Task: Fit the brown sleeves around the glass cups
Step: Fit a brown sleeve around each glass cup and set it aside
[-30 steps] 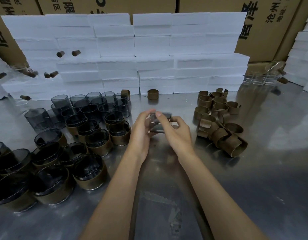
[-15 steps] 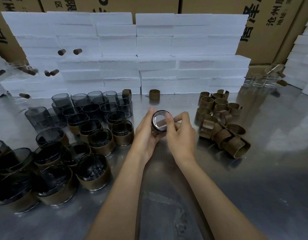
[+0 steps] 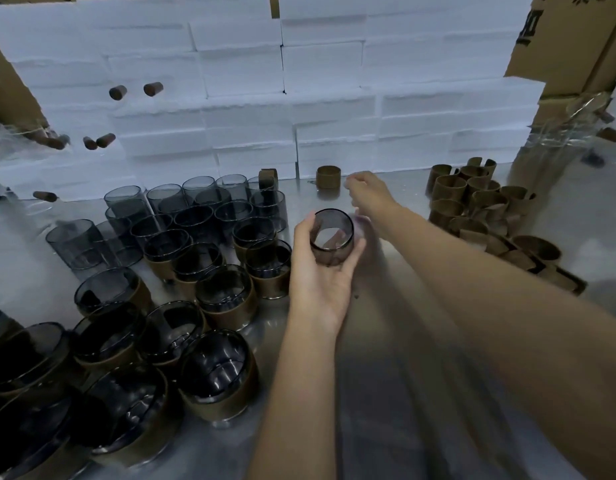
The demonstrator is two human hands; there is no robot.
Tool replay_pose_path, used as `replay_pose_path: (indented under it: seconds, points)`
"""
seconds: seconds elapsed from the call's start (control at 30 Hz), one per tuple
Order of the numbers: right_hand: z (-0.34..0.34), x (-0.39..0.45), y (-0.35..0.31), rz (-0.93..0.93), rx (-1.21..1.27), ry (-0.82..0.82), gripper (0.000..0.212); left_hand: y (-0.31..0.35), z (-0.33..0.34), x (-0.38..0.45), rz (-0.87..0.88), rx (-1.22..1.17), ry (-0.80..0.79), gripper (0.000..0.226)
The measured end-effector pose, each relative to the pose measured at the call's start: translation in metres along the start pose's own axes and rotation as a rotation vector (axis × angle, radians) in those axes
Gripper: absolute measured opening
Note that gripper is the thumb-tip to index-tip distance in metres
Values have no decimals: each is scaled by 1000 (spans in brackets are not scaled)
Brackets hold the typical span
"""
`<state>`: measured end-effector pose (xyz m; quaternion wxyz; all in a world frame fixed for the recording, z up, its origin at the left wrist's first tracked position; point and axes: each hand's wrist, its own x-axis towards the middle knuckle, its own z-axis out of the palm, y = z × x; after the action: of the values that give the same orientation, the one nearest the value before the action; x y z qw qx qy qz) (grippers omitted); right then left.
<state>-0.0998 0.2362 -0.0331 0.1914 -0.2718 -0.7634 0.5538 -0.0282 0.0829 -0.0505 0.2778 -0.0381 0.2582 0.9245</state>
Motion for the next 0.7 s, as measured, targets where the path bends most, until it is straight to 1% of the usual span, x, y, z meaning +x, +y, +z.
replay_pose_path:
  seconds: [0.07, 0.13, 0.2, 0.27, 0.37, 0.43, 0.5, 0.57, 0.63, 0.7]
  points:
    - [9, 28, 5, 37, -95, -62, 45, 0, -3, 0, 19, -26, -16, 24]
    - [16, 45, 6, -35, -275, -76, 58, 0, -3, 0, 33, -62, -21, 24]
    - [24, 58, 6, -82, -400, -92, 64, 1, -3, 1, 34, -77, -7, 30]
    - [29, 65, 6, -82, -491, -73, 59, 0, -3, 0, 25, -72, -4, 35]
    - [32, 66, 7, -80, -562, -4, 38, 0, -4, 0, 21, -54, -24, 46]
    - [31, 58, 6, -110, -592, -4, 28, 0, -4, 0, 27, -16, -39, 48]
    - [27, 45, 2, -159, -543, -25, 18, 0, -3, 0, 20, 31, -49, 45]
    - [18, 24, -4, -203, -403, -18, 6, 0, -1, 0, 6, 47, -45, 32]
    - [4, -2, -12, -206, -238, 24, 12, 0, 0, -1, -6, 42, -21, 21]
    - [-12, -33, -19, -221, -76, 66, 19, 0, 0, -1, -13, 44, -6, 20]
